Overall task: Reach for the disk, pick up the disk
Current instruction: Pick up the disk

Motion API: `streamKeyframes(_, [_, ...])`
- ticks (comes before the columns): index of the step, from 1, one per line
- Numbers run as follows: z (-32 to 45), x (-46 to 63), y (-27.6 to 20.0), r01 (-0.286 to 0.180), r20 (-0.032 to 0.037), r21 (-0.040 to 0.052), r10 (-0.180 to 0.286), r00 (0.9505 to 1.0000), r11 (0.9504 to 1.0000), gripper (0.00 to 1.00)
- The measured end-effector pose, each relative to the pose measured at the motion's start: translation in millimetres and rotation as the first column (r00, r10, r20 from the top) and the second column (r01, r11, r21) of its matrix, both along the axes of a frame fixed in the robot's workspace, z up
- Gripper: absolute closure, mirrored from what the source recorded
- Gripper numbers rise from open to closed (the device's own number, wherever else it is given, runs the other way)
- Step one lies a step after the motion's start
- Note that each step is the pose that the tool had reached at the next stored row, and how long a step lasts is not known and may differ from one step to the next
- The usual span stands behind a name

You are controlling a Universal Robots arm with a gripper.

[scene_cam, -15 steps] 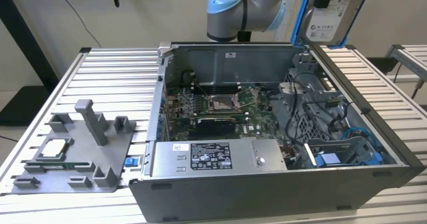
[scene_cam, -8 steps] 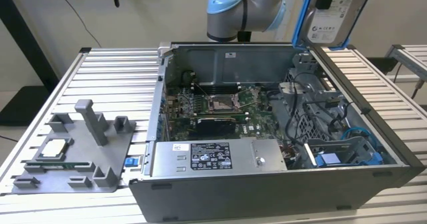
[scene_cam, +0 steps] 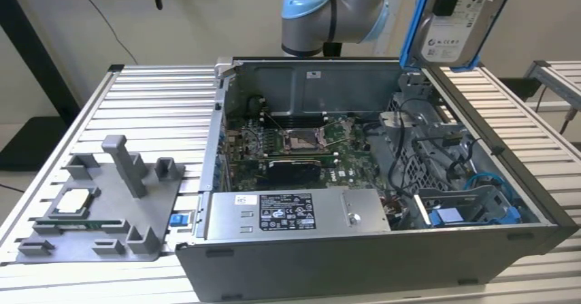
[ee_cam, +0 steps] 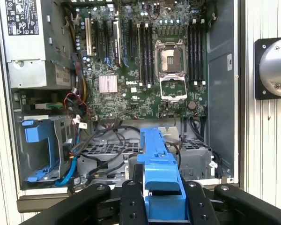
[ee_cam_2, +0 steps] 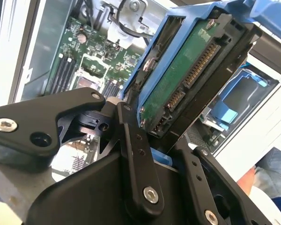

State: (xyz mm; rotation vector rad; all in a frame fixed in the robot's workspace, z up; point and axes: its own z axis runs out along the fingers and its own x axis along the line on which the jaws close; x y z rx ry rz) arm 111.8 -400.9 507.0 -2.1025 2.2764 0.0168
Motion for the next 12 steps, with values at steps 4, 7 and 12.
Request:
streamKeyframes(4, [-0.2,0.0,-9.9,0.000,0.0000,0.0000,0.000,1.0000,1.0000,1.00])
streamKeyframes(7, [-0.5,0.0,-16.5,0.000,0.0000,-0.0001,0.000,1.0000,1.0000,1.00])
streamKeyframes(12, [-0.9,0.0,-25.9,0.000,0.0000,-0.0001,0.000,1.0000,1.0000,1.00])
